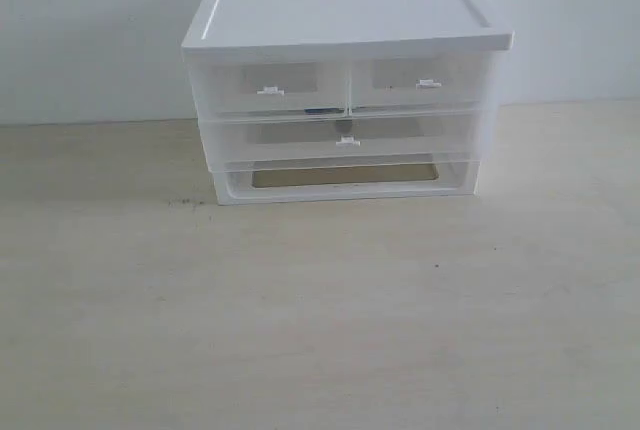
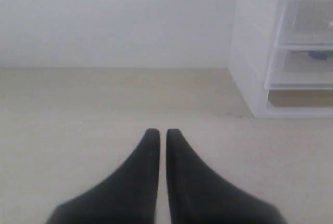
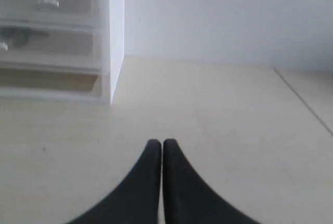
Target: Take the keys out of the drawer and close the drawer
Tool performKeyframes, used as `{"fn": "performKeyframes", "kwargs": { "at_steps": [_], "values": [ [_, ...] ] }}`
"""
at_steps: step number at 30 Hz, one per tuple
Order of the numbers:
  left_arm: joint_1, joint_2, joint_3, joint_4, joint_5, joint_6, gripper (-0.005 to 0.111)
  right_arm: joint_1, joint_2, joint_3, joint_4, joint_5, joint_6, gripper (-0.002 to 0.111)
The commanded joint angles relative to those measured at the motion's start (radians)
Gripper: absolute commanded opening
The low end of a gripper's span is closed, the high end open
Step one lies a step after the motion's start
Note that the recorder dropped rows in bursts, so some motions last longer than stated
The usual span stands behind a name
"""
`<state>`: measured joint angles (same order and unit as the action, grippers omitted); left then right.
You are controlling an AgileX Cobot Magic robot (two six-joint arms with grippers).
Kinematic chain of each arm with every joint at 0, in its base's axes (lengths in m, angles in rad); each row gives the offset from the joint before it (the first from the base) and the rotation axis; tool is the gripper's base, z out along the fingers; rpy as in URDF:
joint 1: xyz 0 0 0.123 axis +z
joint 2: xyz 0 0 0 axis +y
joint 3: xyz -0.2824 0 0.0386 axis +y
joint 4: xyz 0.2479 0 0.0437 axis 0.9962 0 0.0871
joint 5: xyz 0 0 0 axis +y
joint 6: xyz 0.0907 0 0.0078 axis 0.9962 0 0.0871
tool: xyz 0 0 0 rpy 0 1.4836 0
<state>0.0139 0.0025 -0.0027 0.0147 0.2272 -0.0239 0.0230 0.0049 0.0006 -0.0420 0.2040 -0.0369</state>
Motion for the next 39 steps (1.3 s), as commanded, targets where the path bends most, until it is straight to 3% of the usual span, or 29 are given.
{"fn": "performKeyframes", "kwargs": {
  "at_steps": [1,8,13,20,24,29,33,37,39],
  "values": [
    [0.004,-0.002,0.003,0.004,-0.185,0.009,0.004,-0.002,-0.005,-0.001,-0.008,-0.210,-0.009,0.000],
    [0.004,-0.002,0.003,0.004,-0.613,0.009,0.004,-0.002,-0.005,-0.001,-0.006,-0.461,0.002,0.000],
    [0.004,-0.002,0.003,0.004,-0.775,0.009,0.004,-0.002,-0.005,-0.001,-0.006,-0.607,0.002,0.000],
    [0.004,-0.002,0.003,0.008,-0.805,-0.079,0.004,-0.002,-0.005,-0.001,-0.006,-0.718,0.234,0.000],
    [0.004,-0.002,0.003,0.014,-0.918,-0.182,0.004,-0.002,-0.005,-0.001,-0.004,-0.848,0.279,0.000],
    [0.004,-0.002,-0.005,0.142,-0.995,-0.320,0.004,-0.002,-0.005,-0.001,-0.022,-0.913,0.408,0.000],
    [0.004,0.009,-0.081,0.254,-0.987,-0.362,0.004,-0.002,-0.005,-0.063,-0.094,-0.850,0.408,0.000],
    [0.004,0.171,-0.194,0.296,-1.002,-0.439,0.004,-0.002,0.087,-0.178,-0.106,-0.803,0.417,0.000],
    [0.004,0.279,-0.262,0.418,-1.045,-0.517,0.004,-0.002,0.182,-0.215,-0.147,-0.803,0.449,0.000]
  ]
}}
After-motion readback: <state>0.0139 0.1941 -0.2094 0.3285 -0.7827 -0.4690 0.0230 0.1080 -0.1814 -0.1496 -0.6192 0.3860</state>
